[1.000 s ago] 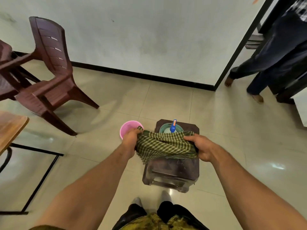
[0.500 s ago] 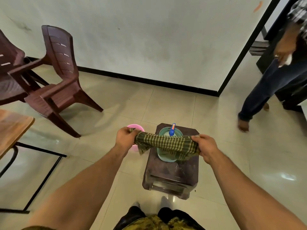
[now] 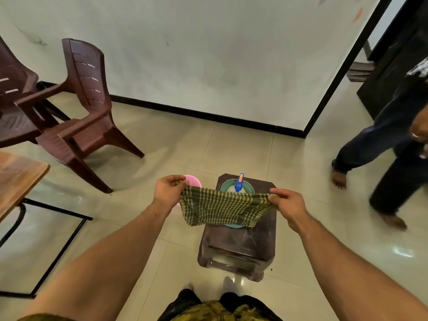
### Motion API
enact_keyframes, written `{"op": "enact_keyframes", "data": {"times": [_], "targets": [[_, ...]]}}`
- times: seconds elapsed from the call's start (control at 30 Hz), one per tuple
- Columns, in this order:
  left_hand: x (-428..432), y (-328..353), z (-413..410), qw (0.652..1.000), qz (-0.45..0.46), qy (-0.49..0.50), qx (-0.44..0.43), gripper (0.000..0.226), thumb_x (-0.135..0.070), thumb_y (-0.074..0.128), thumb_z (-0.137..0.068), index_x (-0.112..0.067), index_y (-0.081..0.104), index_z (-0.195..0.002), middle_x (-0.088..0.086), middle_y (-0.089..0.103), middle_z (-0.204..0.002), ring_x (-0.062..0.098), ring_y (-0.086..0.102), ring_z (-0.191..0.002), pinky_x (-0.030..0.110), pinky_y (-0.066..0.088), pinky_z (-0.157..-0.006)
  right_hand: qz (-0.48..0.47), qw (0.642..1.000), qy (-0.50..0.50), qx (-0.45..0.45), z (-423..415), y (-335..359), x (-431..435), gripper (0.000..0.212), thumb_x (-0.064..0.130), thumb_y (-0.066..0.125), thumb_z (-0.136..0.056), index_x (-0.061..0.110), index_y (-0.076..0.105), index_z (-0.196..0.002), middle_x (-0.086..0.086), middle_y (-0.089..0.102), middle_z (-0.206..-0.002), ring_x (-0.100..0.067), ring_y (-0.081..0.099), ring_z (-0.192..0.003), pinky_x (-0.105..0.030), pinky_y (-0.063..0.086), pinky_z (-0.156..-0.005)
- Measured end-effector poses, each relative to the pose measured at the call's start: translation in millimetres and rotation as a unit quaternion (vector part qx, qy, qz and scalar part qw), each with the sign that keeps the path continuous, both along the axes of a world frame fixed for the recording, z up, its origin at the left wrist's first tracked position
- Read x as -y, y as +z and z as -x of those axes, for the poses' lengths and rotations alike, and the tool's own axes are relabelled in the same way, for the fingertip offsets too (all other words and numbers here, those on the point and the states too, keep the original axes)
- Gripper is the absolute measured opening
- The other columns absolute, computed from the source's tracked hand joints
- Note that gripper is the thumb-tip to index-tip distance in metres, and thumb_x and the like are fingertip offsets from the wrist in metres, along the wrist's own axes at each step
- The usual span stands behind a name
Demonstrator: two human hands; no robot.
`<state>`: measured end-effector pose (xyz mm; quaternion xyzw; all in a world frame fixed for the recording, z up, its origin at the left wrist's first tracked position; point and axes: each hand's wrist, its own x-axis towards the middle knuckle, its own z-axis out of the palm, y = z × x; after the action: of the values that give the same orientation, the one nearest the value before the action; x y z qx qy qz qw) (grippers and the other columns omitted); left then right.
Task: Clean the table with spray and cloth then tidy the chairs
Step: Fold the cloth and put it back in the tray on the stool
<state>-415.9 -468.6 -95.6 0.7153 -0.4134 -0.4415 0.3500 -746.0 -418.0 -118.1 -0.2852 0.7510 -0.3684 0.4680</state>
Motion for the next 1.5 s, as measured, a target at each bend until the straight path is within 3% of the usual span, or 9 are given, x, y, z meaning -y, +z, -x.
{"op": "enact_keyframes", "data": {"times": [0.13, 0.3, 0.5, 0.67, 0.8, 0.93, 1.17, 1.37, 1.5], "targets": [[1, 0, -10, 0.997, -0.026, -0.069, 0.037, 0.042, -0.001, 0.082, -0.080, -0.004, 0.069, -0.120, 0.011, 0.070, -0.109, 0.014, 0.068, -0.085, 0.008, 0.053, -0.060, -0.010, 0.977, 0.167, -0.133, 2, 12, -1, 0.056, 0.003, 0.081, -0.079, 0.007, 0.063, -0.132, -0.009, 0.068, -0.123, -0.019, 0.066, -0.103, -0.023, 0.050, -0.092], [6, -1, -18, 0.977, -0.023, -0.147, 0.152, 0.038, 0.004, 0.079, -0.080, -0.005, 0.072, -0.116, 0.013, 0.072, -0.113, 0.018, 0.066, -0.085, 0.005, 0.049, -0.053, 0.028, 0.889, 0.300, -0.344, 8, 13, 3, 0.023, 0.014, 0.064, -0.093, 0.018, 0.076, -0.113, -0.001, 0.070, -0.104, -0.016, 0.063, -0.089, -0.029, 0.052, -0.083], [11, 7, -24, 0.954, 0.039, -0.158, 0.250, 0.014, -0.009, 0.069, -0.092, -0.009, 0.079, -0.102, 0.006, 0.070, -0.103, 0.017, 0.060, -0.093, 0.029, 0.049, -0.086, 0.066, 0.845, 0.340, -0.409, 14, 14, 6, 0.023, 0.033, 0.057, -0.099, 0.021, 0.075, -0.108, 0.004, 0.060, -0.117, -0.020, 0.057, -0.109, -0.036, 0.048, -0.091], [16, 18, -33, 0.959, 0.098, -0.155, 0.216, 0.012, -0.017, 0.070, -0.093, -0.009, 0.077, -0.099, -0.004, 0.063, -0.109, 0.012, 0.056, -0.100, 0.028, 0.044, -0.090, 0.116, 0.934, 0.230, -0.249, 11, 23, 7, 0.034, 0.032, 0.060, -0.099, 0.011, 0.068, -0.073, 0.002, 0.064, -0.072, -0.017, 0.058, -0.071, -0.036, 0.046, -0.067], [22, 33, -25, 0.979, 0.094, -0.126, 0.129, 0.012, -0.017, 0.074, -0.090, -0.007, 0.072, -0.084, -0.004, 0.068, -0.072, -0.001, 0.058, -0.059, 0.016, 0.045, -0.060, 0.145, 0.982, 0.050, -0.111, 2, 32, 18, 0.039, 0.027, 0.062, -0.097, 0.003, 0.058, -0.067, -0.001, 0.049, -0.062, -0.016, 0.046, -0.063, -0.034, 0.038, -0.063], [29, 39, -19, 0.992, 0.088, -0.070, 0.061, 0.023, -0.023, 0.079, -0.086, -0.003, 0.070, -0.083, 0.005, 0.068, -0.070, 0.012, 0.061, -0.061, 0.028, 0.054, -0.062, 0.077, 0.991, 0.022, -0.108, -5, 37, 32, 0.020, 0.030, 0.060, -0.097, 0.013, 0.066, -0.089, -0.002, 0.066, -0.088, -0.018, 0.059, -0.081, -0.031, 0.047, -0.069], [23, 23, 16, 0.997, 0.023, -0.043, 0.063, 0.026, -0.038, 0.080, -0.080, -0.016, 0.068, -0.074, 0.008, 0.073, -0.074, 0.030, 0.073, -0.072, 0.048, 0.063, -0.068, -0.036, 0.986, 0.023, -0.161, -49, 42, 37, 0.040, 0.036, 0.059, -0.095, 0.007, 0.068, -0.068, -0.013, 0.066, -0.074, -0.032, 0.063, -0.075, -0.037, 0.052, -0.072], [-7, 6, 59, 0.994, -0.022, -0.107, 0.013, 0.018, -0.018, 0.080, -0.086, -0.003, 0.069, -0.082, 0.002, 0.065, -0.059, 0.018, 0.062, -0.050, 0.047, 0.062, -0.064, -0.066, 0.993, -0.006, 0.094, -115, 28, 24, 0.016, 0.021, 0.071, -0.092, 0.013, 0.072, -0.078, -0.009, 0.072, -0.079, -0.025, 0.068, -0.069, -0.037, 0.059, -0.069], [-15, -11, 62, 0.983, 0.012, -0.177, 0.041, 0.014, -0.022, 0.080, -0.083, -0.025, 0.069, -0.074, -0.001, 0.072, -0.069, 0.027, 0.071, -0.069, 0.051, 0.062, -0.075, -0.089, 0.991, 0.029, 0.097, -134, 26, 19, 0.014, 0.016, 0.070, -0.090, 0.013, 0.070, -0.077, -0.011, 0.065, -0.078, -0.027, 0.062, -0.072, -0.053, 0.059, -0.071]]}}
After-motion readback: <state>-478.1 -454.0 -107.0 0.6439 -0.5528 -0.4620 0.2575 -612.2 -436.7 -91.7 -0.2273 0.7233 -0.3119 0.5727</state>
